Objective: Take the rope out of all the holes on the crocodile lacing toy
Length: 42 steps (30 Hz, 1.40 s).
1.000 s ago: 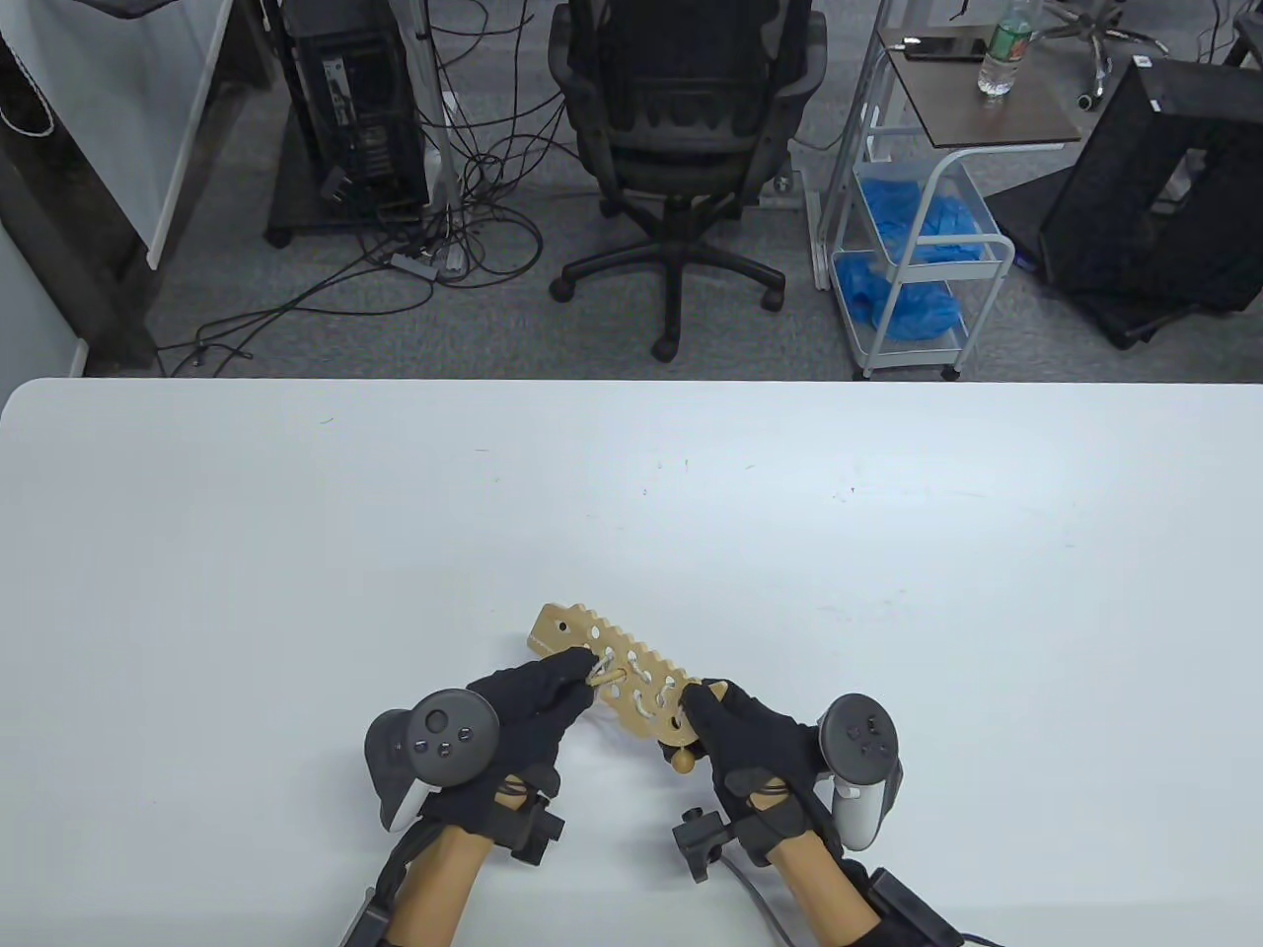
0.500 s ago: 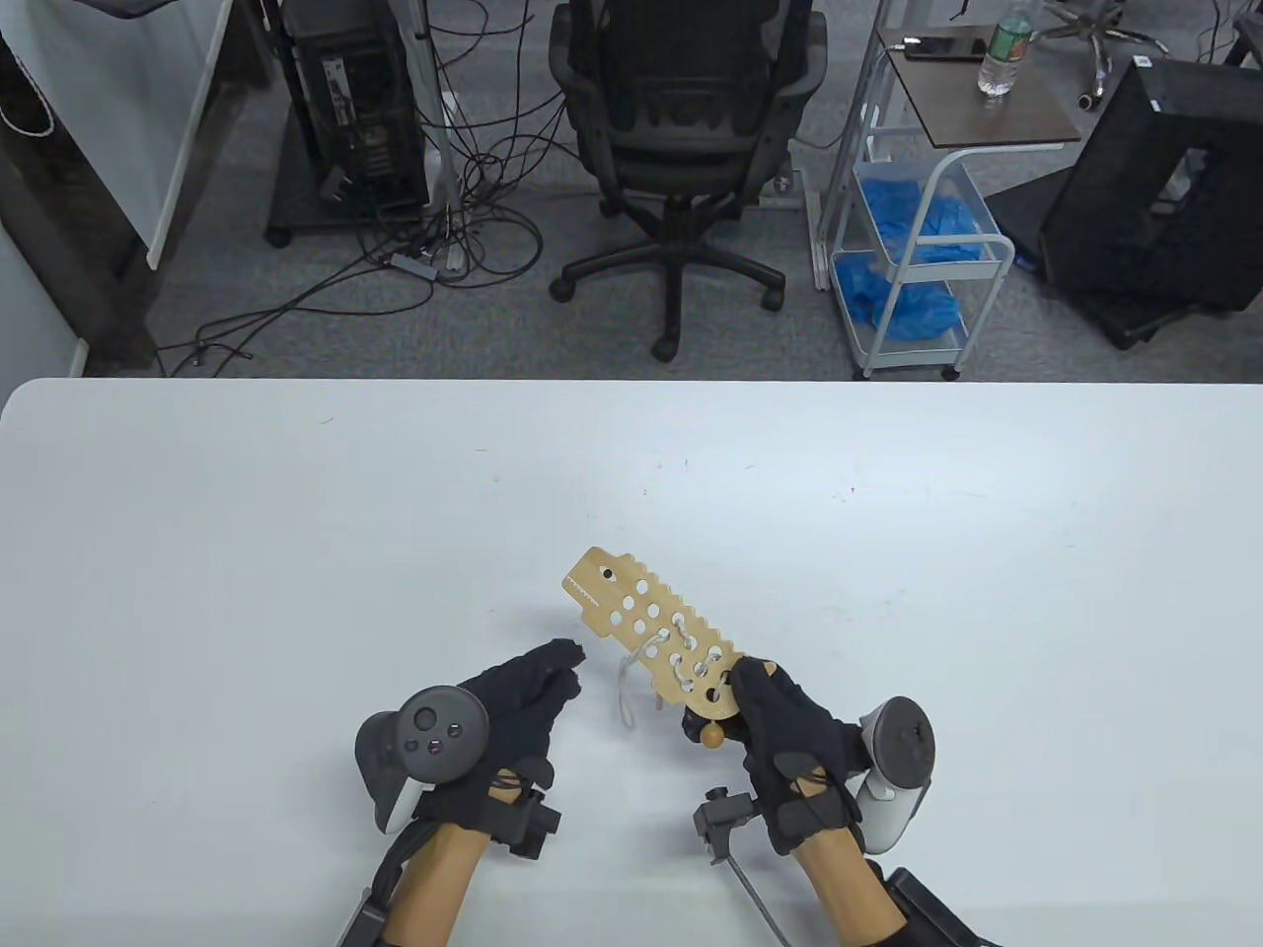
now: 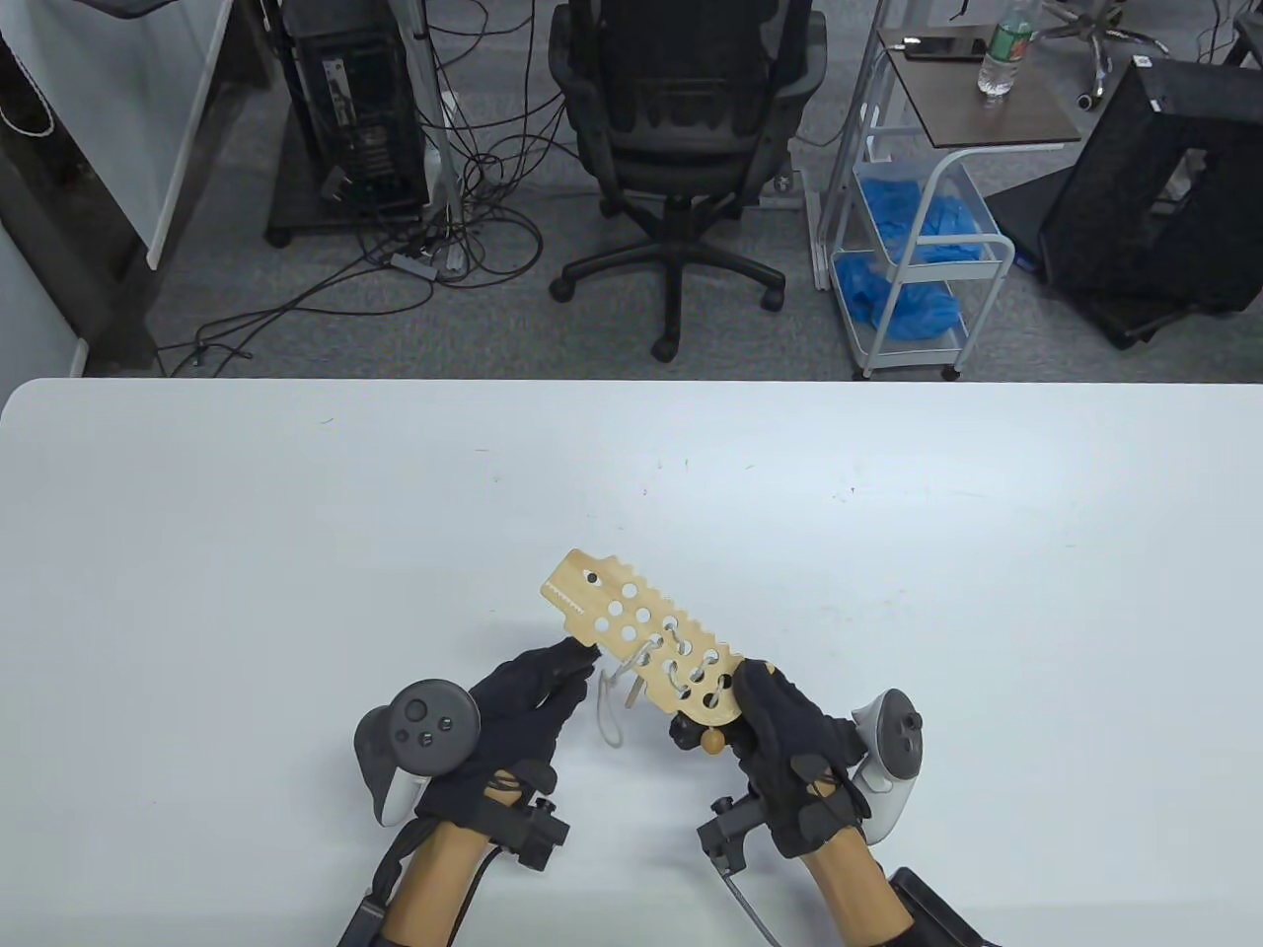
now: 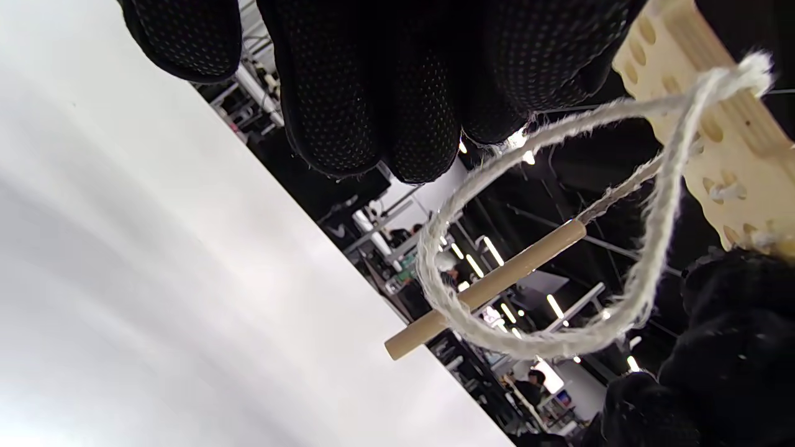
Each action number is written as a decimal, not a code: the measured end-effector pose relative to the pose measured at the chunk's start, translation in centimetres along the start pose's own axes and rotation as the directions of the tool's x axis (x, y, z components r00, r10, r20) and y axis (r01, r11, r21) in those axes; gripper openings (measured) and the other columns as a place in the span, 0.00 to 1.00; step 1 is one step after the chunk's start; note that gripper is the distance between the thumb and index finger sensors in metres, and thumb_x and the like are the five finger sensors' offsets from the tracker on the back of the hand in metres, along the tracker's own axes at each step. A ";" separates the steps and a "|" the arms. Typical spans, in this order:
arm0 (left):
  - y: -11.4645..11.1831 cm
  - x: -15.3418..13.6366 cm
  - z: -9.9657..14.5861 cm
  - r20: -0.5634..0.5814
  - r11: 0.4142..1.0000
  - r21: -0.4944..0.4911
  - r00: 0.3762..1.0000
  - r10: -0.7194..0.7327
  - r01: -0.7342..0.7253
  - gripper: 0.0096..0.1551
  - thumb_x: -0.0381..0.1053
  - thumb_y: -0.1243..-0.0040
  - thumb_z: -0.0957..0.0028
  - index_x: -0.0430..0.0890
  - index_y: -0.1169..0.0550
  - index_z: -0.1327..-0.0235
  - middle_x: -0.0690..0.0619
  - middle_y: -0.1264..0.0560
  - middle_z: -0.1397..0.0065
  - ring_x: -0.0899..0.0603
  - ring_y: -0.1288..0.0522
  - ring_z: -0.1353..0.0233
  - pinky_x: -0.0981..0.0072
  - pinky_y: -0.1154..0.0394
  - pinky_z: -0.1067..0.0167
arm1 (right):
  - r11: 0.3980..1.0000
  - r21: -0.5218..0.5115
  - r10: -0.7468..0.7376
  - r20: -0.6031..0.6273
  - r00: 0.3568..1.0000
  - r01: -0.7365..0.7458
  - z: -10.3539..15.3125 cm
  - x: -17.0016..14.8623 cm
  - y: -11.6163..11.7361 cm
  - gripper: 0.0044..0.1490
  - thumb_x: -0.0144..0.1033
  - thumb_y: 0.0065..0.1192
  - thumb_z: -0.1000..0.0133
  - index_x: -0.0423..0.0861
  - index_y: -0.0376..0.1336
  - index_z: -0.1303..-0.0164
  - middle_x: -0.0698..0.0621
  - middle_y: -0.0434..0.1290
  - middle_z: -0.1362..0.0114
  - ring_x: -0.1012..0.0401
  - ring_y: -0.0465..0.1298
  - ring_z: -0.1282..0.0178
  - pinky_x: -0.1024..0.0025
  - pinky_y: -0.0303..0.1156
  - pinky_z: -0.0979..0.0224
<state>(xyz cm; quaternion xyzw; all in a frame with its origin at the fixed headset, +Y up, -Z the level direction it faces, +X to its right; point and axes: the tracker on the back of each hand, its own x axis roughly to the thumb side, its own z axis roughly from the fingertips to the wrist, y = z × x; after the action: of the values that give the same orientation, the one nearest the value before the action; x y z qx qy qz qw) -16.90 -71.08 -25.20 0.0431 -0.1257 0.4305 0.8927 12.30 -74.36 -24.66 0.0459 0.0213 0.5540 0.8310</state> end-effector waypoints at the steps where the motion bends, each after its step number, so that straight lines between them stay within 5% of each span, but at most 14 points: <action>1: -0.1 0.0 0.0 0.003 1.000 -0.005 1.000 0.000 0.000 0.27 0.56 0.40 0.47 0.59 0.20 0.33 0.52 0.16 0.33 0.44 0.19 0.35 0.34 0.30 0.33 | 1.000 0.018 -0.001 0.001 1.000 0.001 0.0 0.0 0.2 0.32 0.50 0.62 0.49 0.34 0.72 0.51 0.36 0.82 0.56 0.42 0.83 0.59 0.35 0.71 0.44; 9: -0.3 -0.1 -0.1 0.013 0.998 -0.043 0.999 0.050 -0.049 0.26 0.58 0.41 0.47 0.60 0.19 0.34 0.52 0.16 0.34 0.43 0.19 0.35 0.33 0.30 0.33 | 0.994 0.107 0.000 0.011 1.000 -0.001 -0.1 0.0 1.1 0.32 0.49 0.63 0.49 0.34 0.72 0.52 0.36 0.83 0.57 0.42 0.84 0.60 0.35 0.71 0.44; 21: -1.9 0.3 -0.4 0.066 0.953 -0.280 0.988 0.140 -0.116 0.31 0.53 0.36 0.48 0.60 0.23 0.28 0.51 0.20 0.27 0.40 0.24 0.28 0.29 0.34 0.31 | 0.991 0.136 0.004 0.010 1.000 -0.006 0.0 -0.1 1.5 0.32 0.49 0.63 0.49 0.34 0.72 0.52 0.36 0.83 0.57 0.42 0.84 0.60 0.35 0.71 0.44; 42: -1.1 0.2 -0.4 0.041 0.976 -0.204 0.996 0.079 -0.069 0.26 0.53 0.33 0.50 0.61 0.19 0.35 0.55 0.15 0.37 0.44 0.19 0.35 0.31 0.31 0.32 | 0.998 0.065 0.016 0.005 1.000 -0.016 -0.1 0.1 0.5 0.32 0.49 0.62 0.49 0.34 0.72 0.52 0.36 0.83 0.56 0.42 0.84 0.59 0.35 0.71 0.44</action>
<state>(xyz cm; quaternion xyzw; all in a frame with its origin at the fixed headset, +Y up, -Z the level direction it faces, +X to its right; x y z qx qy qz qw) -15.84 -71.59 -25.47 -0.0424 -0.1921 0.4473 0.8725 11.87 -74.05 -24.75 0.0746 0.0370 0.5597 0.8245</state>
